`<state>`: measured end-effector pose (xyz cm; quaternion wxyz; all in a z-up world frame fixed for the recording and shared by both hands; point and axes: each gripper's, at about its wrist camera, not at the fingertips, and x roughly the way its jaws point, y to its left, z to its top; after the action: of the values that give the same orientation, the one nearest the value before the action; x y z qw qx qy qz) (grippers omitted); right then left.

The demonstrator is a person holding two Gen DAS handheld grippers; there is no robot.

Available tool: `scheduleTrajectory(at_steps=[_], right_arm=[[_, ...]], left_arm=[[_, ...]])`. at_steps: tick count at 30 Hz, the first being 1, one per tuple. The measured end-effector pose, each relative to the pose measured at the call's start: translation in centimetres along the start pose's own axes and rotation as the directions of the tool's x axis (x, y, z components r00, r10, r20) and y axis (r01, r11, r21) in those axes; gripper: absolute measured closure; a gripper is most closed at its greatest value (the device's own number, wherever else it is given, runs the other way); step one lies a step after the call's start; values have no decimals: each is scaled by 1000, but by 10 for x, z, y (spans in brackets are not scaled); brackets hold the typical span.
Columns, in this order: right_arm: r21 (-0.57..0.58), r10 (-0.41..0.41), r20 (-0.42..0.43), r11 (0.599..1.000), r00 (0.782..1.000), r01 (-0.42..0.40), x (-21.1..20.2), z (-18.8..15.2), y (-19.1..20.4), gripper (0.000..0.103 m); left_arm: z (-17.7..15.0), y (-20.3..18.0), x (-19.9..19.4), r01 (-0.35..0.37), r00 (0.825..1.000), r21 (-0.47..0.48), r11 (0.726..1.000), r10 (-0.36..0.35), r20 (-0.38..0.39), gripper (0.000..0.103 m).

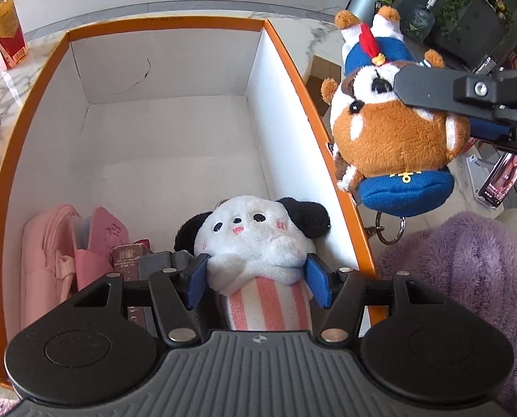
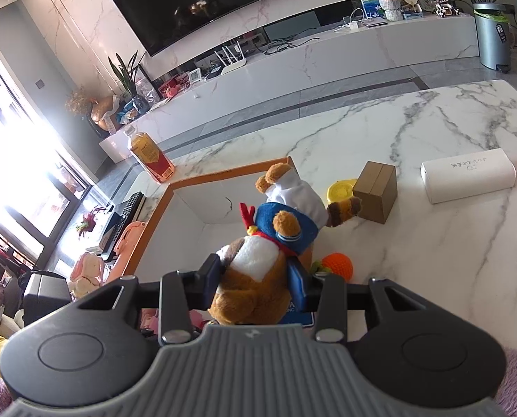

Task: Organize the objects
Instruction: 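Carry both plushes over the orange box and lower the white plush with the left tool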

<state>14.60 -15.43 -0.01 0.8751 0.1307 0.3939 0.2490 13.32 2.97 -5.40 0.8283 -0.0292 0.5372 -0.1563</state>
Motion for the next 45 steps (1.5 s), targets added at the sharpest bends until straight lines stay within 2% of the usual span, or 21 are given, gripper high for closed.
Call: scheduleTrajectory(at_steps=[2, 4, 7, 8, 9, 12, 15, 19, 21, 24, 26, 29, 31, 34, 36, 39, 41, 45], right_arm=[[-5, -2, 2, 1000, 1000, 2, -1, 0, 0, 60], [-1, -3, 4, 1000, 1000, 3, -2, 1, 0, 60], [3, 0, 8, 1000, 1000, 0, -1, 1, 1, 60], [2, 4, 7, 1000, 1000, -4, -1, 1, 1, 60], [-2, 7, 4, 1000, 1000, -7, -1, 1, 2, 60], [-21, 13, -2, 1000, 1000, -14, -1, 1, 4, 60], [-51, 17, -7, 999, 1000, -18, 0, 4, 8, 60], [-141, 47, -19, 989, 999, -49, 3, 12, 20, 60], [-196, 55, -28, 979, 998, -59, 7, 18, 28, 60], [-264, 71, -43, 961, 997, -80, 18, 28, 41, 60], [-317, 72, -54, 945, 996, -86, 29, 34, 50, 60], [-407, 70, -103, 907, 992, -106, 50, 36, 64, 60], [-486, 70, -146, 864, 987, -133, 65, 34, 73, 60], [-612, 72, -206, 769, 976, -186, 86, 29, 86, 60], [-703, 54, -245, 678, 968, -216, 99, 26, 93, 60], [-811, -20, -298, 533, 955, -242, 122, 22, 99, 60], [-852, -74, -346, 443, 935, -280, 137, 17, 99, 60], [-887, -158, -432, 254, 888, -386, 152, 4, 98, 60]], left_arm=[[-2, 1, -10, 9, 1000, 9, 1000, -10, 7, 35], [-4, 0, -16, -11, 1000, 33, 999, 10, 21, 47], [-5, 2, -15, -7, 1000, 35, 999, 7, 17, 58], [-4, 0, -11, -14, 1000, 49, 999, 14, -1, 65], [-5, -2, -6, -35, 999, 68, 997, 36, -23, 88], [-8, -5, -5, -53, 998, 95, 994, 56, -30, 86], [-9, -2, -12, -41, 999, 87, 995, 43, -18, 86], [-9, 14, -41, 8, 998, 38, 999, -10, 68, 86], [-7, 23, -58, -10, 993, 9, 1000, 9, 120, 86], [-2, 39, -83, -53, 975, -58, 997, 64, 214, 85], [7, 49, -91, -73, 960, -103, 992, 98, 263, 81], [16, 65, -99, -118, 943, -142, 983, 156, 293, 72], [17, 71, -104, -157, 933, -154, 976, 198, 300, 65], [21, 80, -105, -196, 927, -165, 967, 237, 290, 59], [22, 85, -104, -198, 929, -173, 965, 241, 280, 59], [21, 96, -94, -197, 937, -182, 963, 240, 255, 58], [20, 100, -90, -190, 942, -188, 963, 233, 241, 54], [20, 106, -81, -160, 956, -194, 968, 201, 214, 54]])
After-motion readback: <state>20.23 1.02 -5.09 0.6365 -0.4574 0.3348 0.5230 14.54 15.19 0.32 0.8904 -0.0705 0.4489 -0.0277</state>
